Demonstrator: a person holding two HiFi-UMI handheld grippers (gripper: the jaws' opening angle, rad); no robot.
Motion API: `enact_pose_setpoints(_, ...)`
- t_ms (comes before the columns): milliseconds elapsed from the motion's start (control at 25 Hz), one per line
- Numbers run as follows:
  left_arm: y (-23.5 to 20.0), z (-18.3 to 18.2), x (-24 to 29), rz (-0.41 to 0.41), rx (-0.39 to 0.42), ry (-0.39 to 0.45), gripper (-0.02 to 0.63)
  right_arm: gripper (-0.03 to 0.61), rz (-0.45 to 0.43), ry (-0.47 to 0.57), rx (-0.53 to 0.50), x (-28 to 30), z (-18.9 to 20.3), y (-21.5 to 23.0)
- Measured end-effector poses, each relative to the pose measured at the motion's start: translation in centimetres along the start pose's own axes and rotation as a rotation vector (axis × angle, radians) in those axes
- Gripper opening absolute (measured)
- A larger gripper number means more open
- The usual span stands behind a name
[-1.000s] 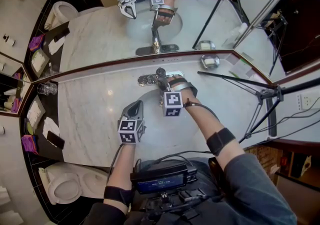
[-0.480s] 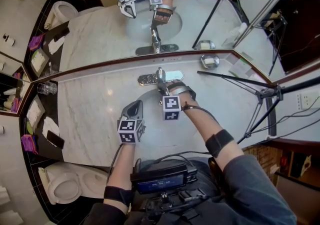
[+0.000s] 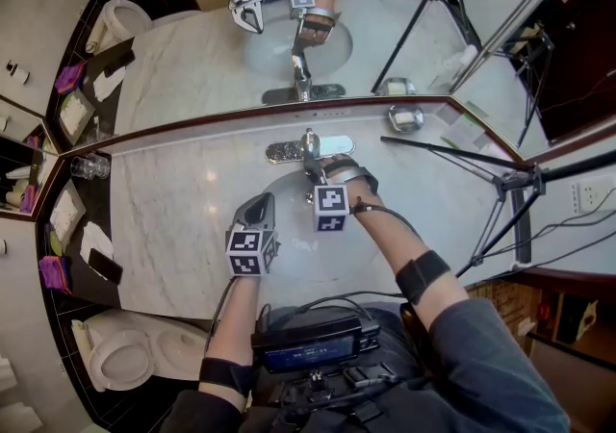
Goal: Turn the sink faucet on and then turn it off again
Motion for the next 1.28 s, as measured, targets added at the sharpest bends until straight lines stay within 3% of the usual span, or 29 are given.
enact_pose_setpoints(360, -0.1, 0.1, -0.1, -0.006, 0.005, -0.008, 0.0, 0.11, 0.02, 0.014, 0.047, -0.1, -0.1, 0.1)
enact_pose_setpoints(680, -0.1, -0.1, -0.4, -0.005, 0.006, -0.004, 0.0, 0.11, 0.045, 0.095, 0.296, -2.8, 1.1, 1.1)
enact_pose_setpoints(880, 0.4, -0.8, -1.4, -0.006, 0.007, 0.007, 0.0, 0.02, 0.067, 0.163, 0.525, -5.8, 2.3, 2.1)
enact_pose_setpoints(1280, 1.6, -1.4, -3.9, -0.02, -0.017, 0.031, 0.0, 0.018, 0.118, 0.285, 0.947, -12.3, 7.5, 2.1)
Point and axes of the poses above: the fingertips, and each gripper's own axes: x forward along the fingers, y to its right, z out of its underside, the point moved 3 cm from there along -x, backward along the fingers, and after that the axes turned 10 degrees about x, right-handed, at the moved point
